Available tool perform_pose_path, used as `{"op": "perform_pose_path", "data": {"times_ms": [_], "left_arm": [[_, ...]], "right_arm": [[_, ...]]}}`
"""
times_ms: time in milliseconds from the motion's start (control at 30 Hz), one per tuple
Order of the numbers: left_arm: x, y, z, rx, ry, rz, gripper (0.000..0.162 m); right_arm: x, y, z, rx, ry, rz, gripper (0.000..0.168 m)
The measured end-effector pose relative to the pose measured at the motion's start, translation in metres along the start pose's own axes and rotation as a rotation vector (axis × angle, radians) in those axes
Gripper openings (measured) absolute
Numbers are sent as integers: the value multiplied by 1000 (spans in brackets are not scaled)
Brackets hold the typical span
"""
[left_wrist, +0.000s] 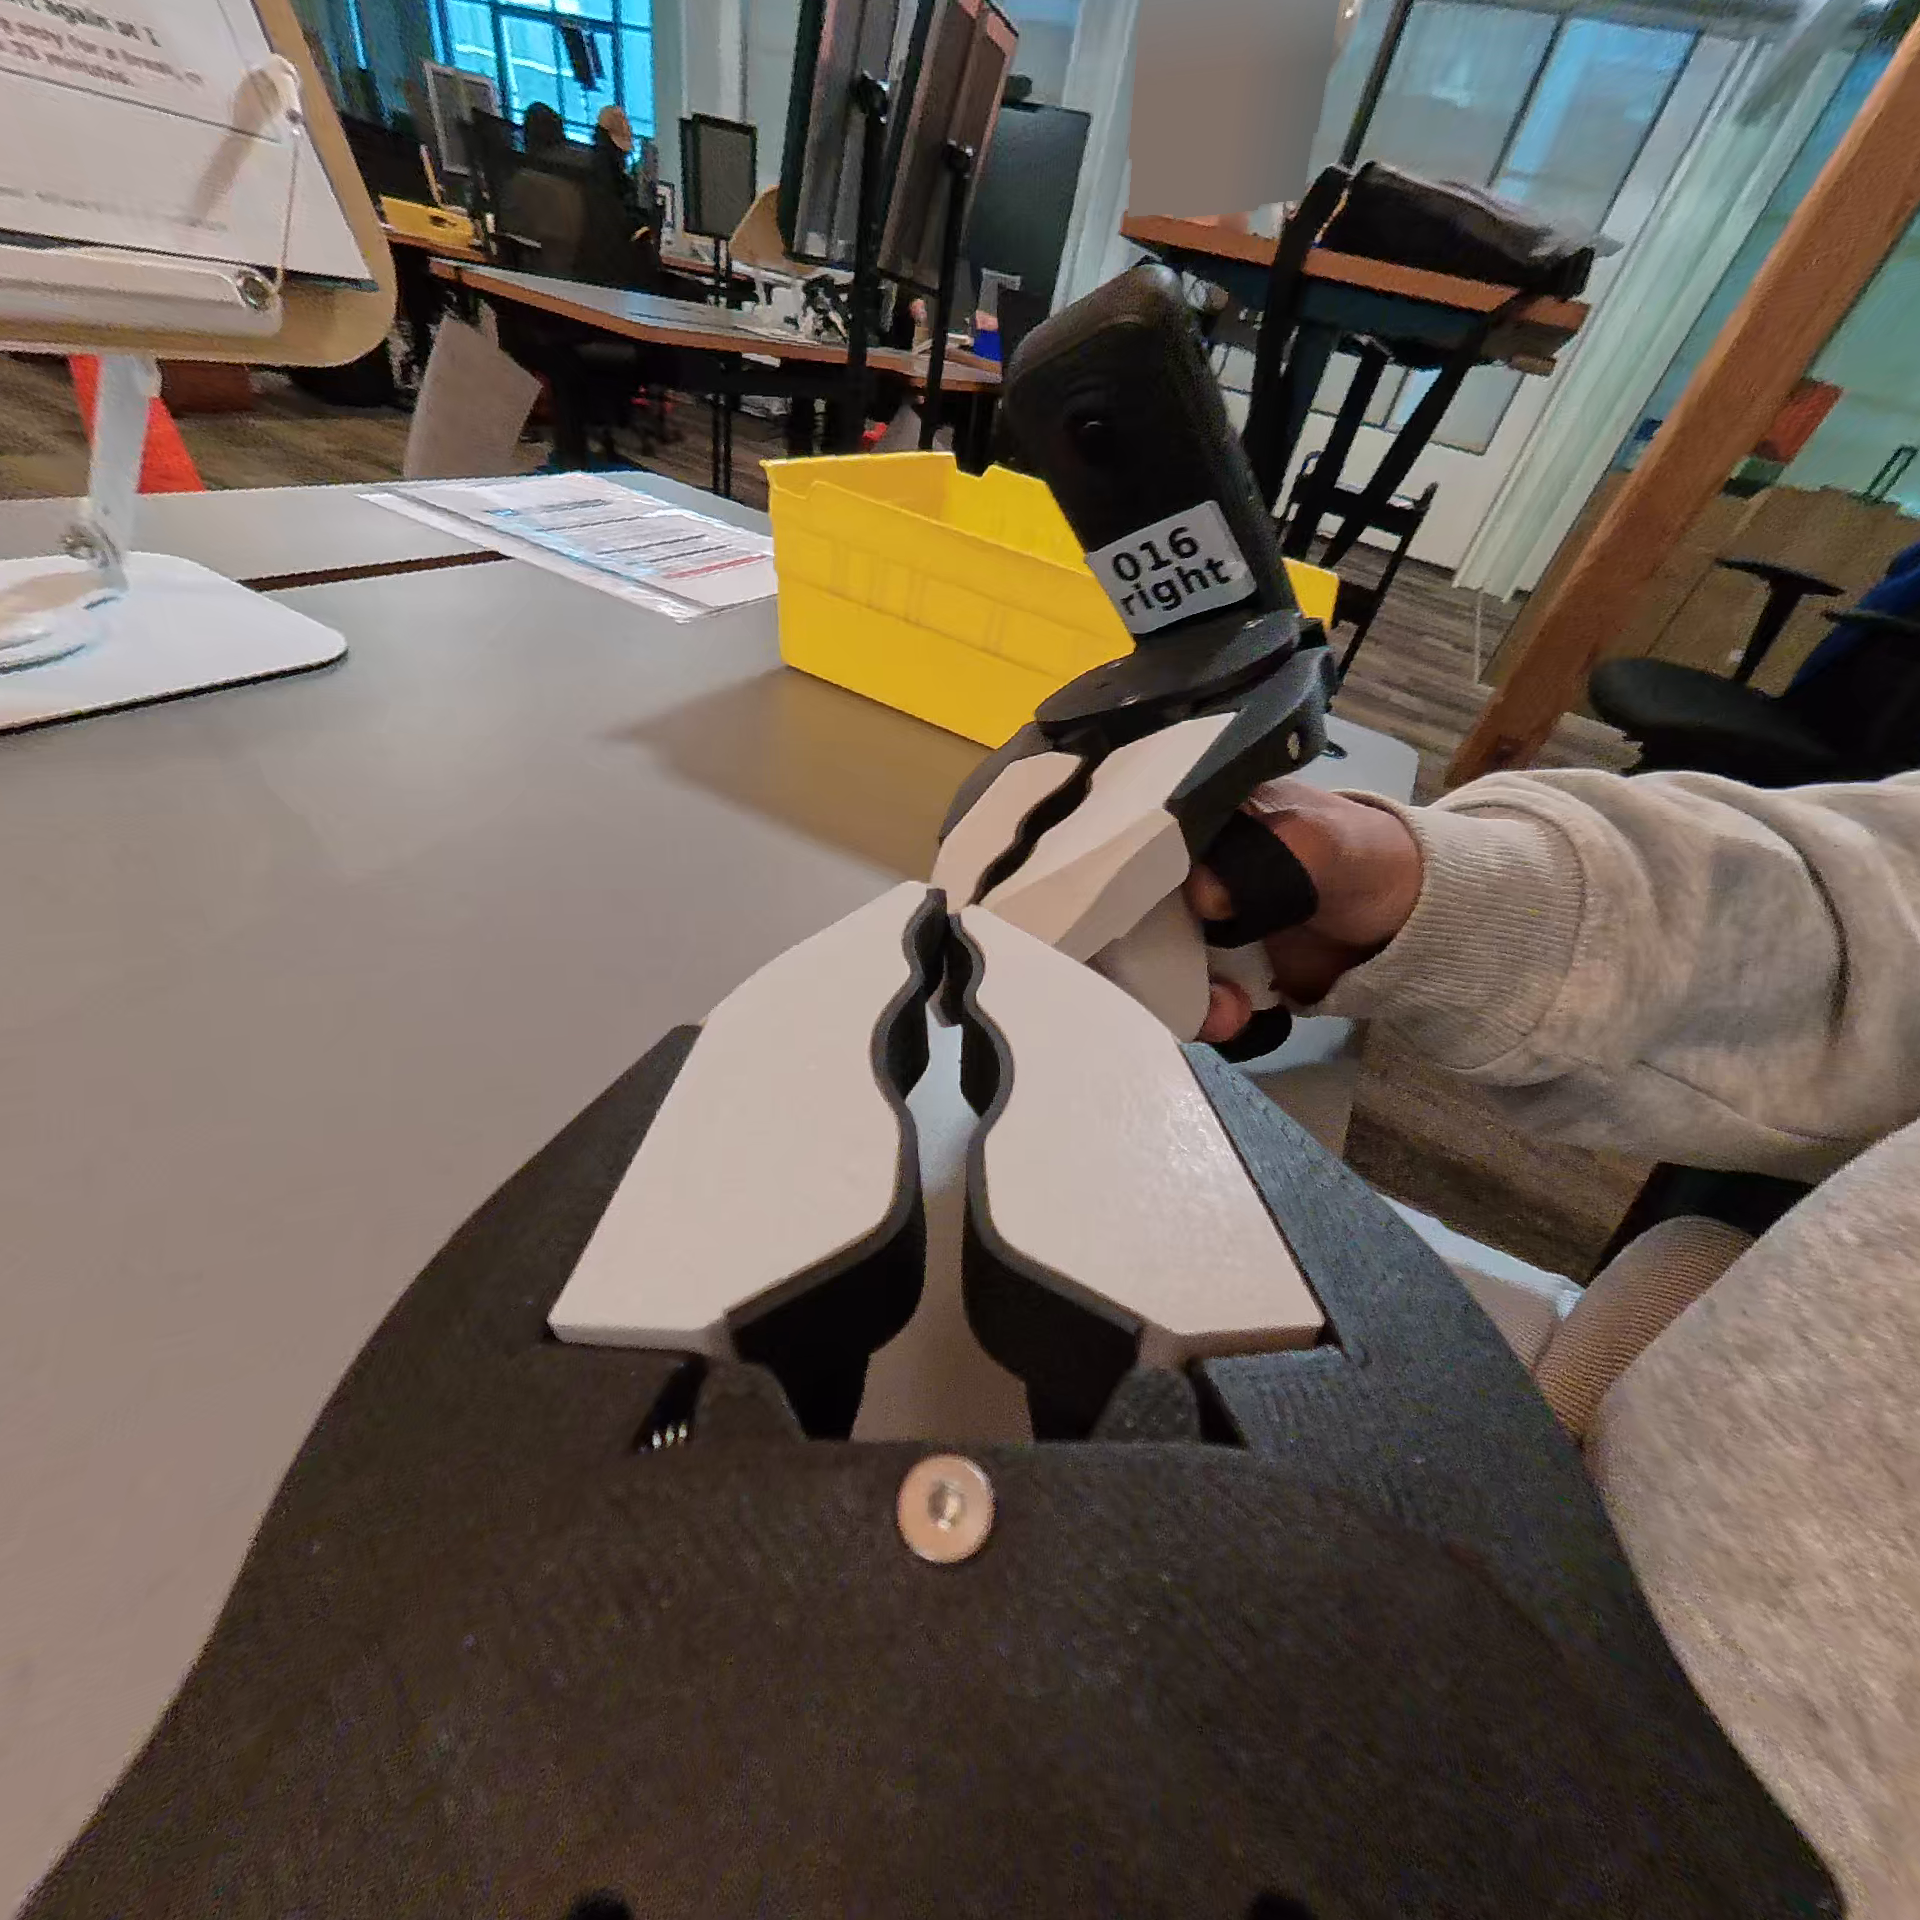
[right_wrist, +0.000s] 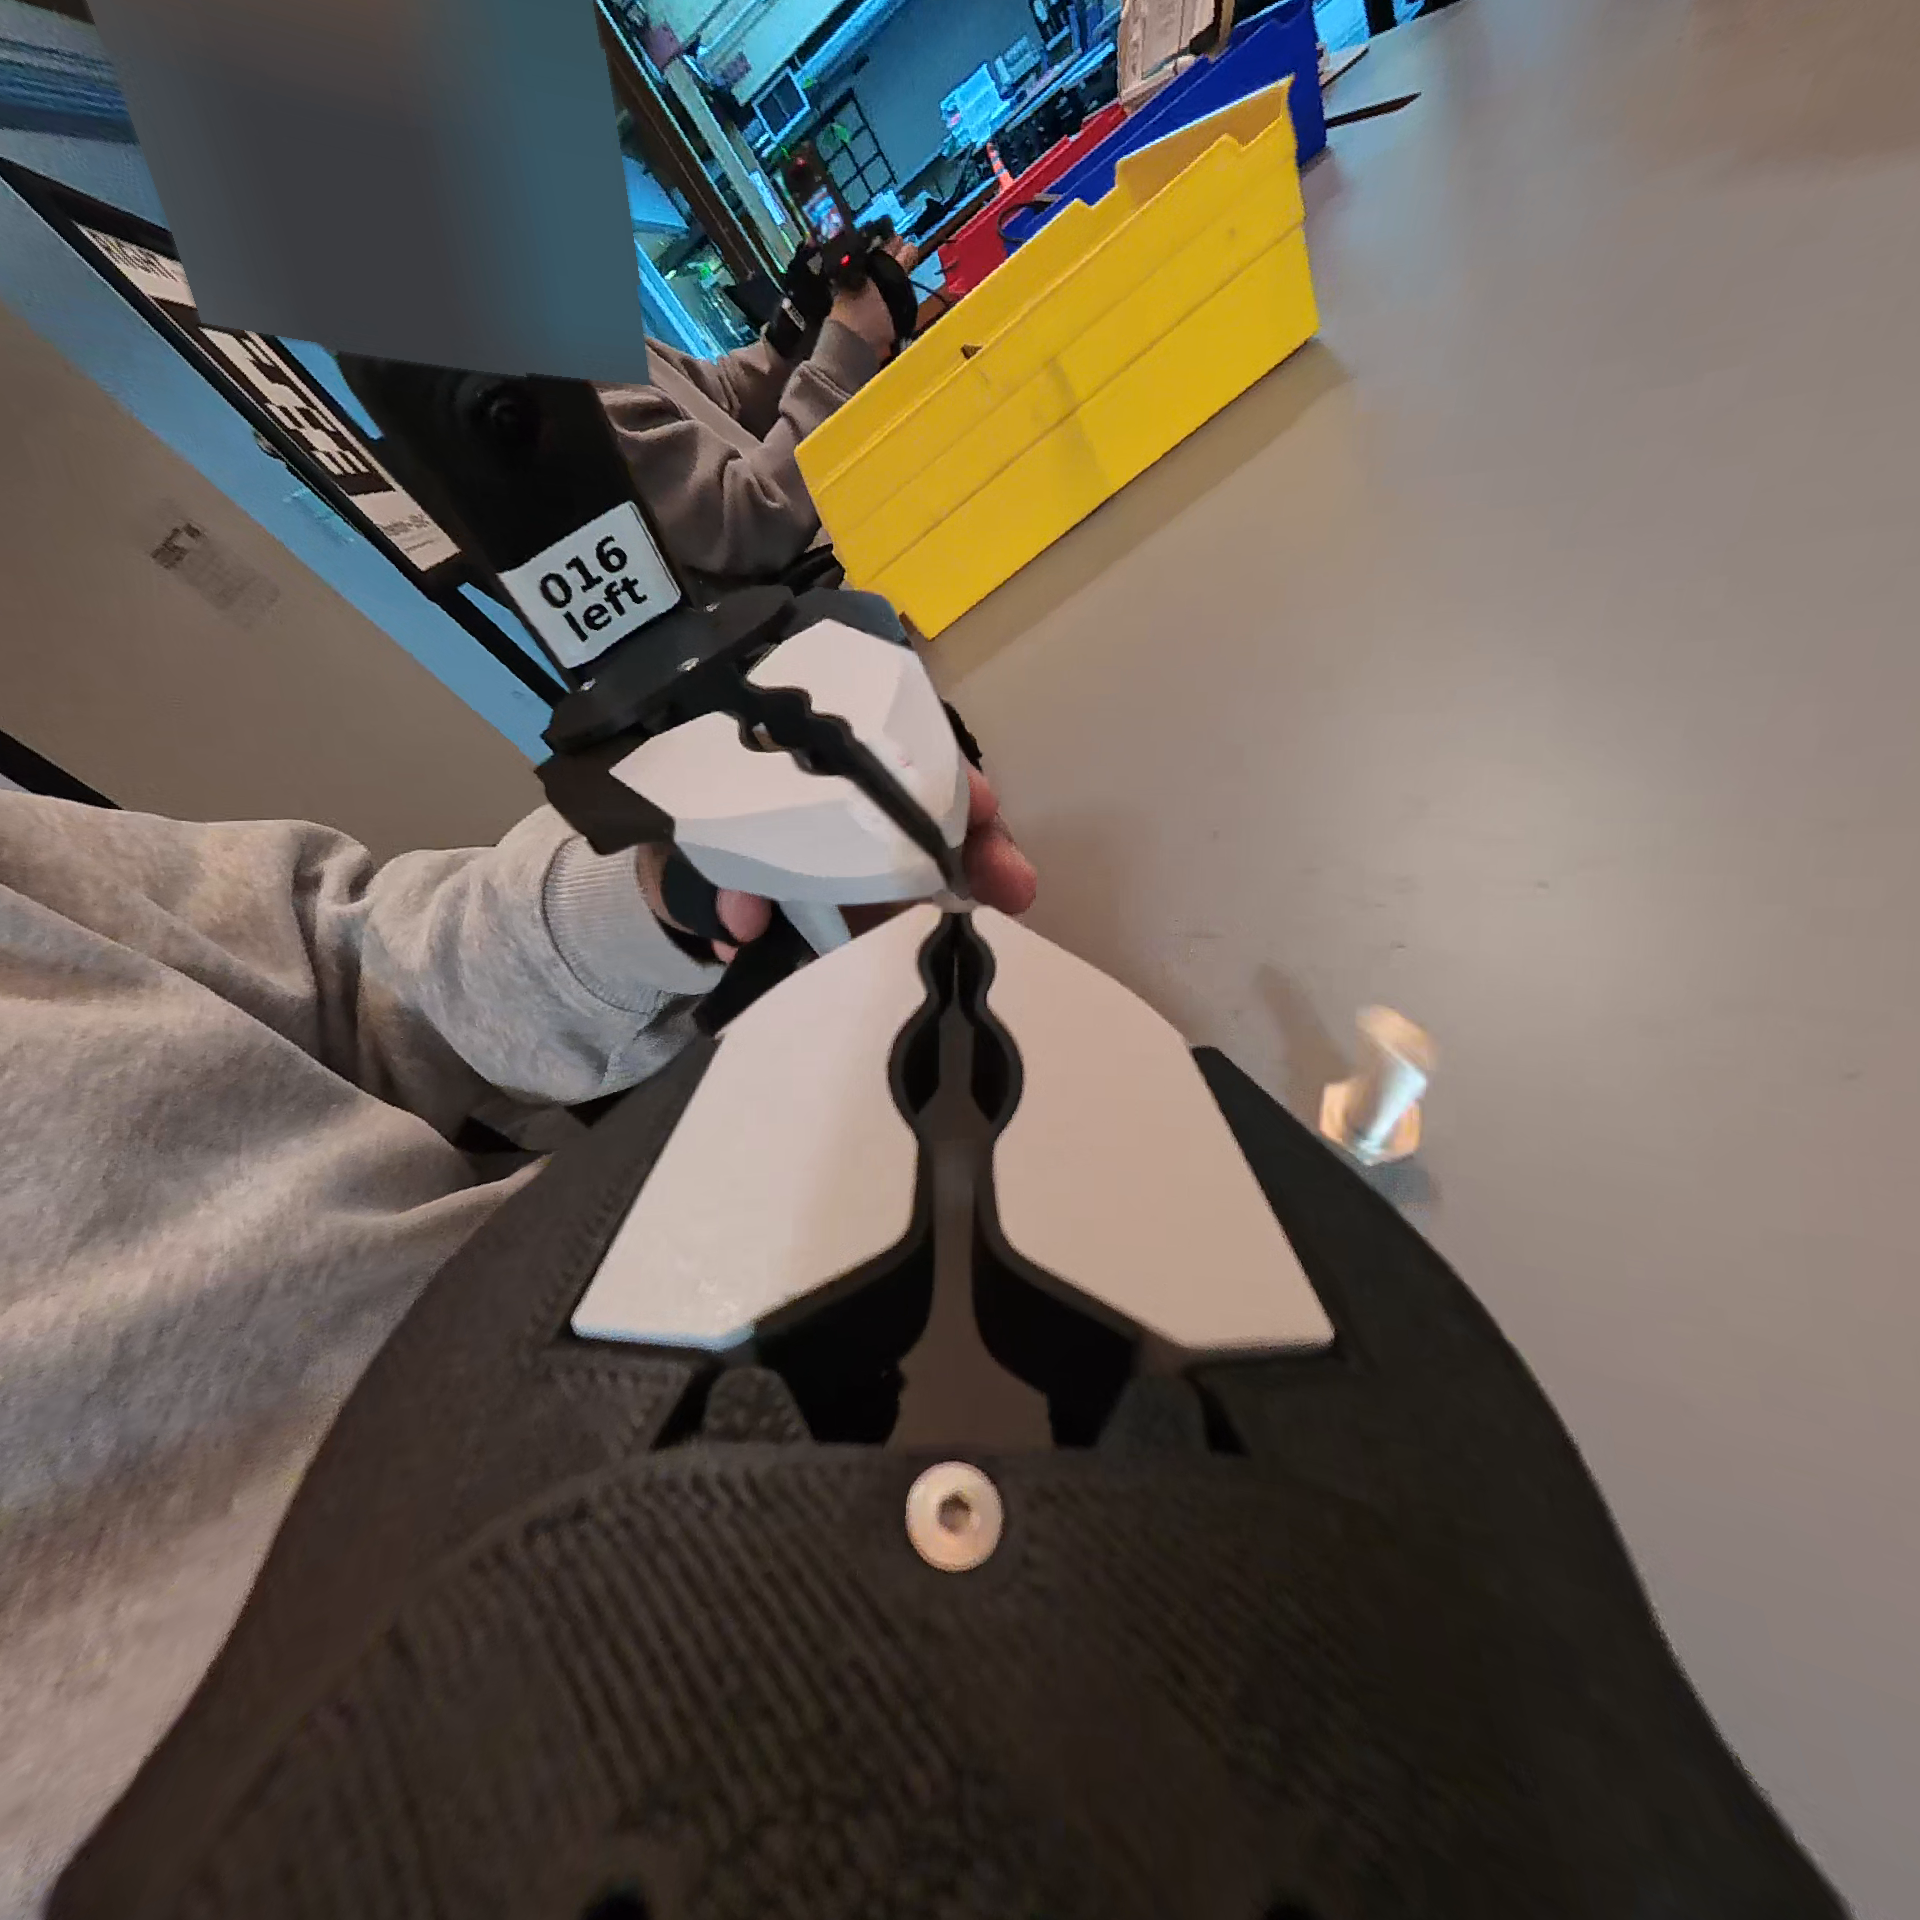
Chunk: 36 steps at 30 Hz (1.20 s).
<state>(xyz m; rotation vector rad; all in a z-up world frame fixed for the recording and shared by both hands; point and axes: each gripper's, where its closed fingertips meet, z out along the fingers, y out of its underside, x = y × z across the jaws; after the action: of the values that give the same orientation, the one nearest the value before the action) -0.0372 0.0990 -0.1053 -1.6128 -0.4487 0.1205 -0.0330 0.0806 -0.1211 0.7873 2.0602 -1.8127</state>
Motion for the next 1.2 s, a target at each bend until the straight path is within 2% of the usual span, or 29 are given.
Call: {"op": "perform_pose_path", "data": {"times_ms": [133,233,400,600,867,967,1200], "left_arm": [[-17,-3,-4,14,-64,-44,0],[-33,-4,-9,23,-124,-88,0],[-41,-1,-10,27,-133,-156,0],[-36,5,0,-7,-108,-139,0],[-31,11,22,-66,-65,-124,1],[-26,20,35,-147,-49,-108,8],[-21,63,84,-523,-23,108,24]], "right_arm": [[14,-13,-17,69,97,-37,1],[26,-29,-36,182,127,29,2],[48,-46,-71,298,263,25,6],[71,-51,-112,319,503,-61,8],[70,-40,-131,326,586,-67,11],[64,-35,-135,329,602,-81,10],[54,-25,-157,369,650,-67,10]]}}
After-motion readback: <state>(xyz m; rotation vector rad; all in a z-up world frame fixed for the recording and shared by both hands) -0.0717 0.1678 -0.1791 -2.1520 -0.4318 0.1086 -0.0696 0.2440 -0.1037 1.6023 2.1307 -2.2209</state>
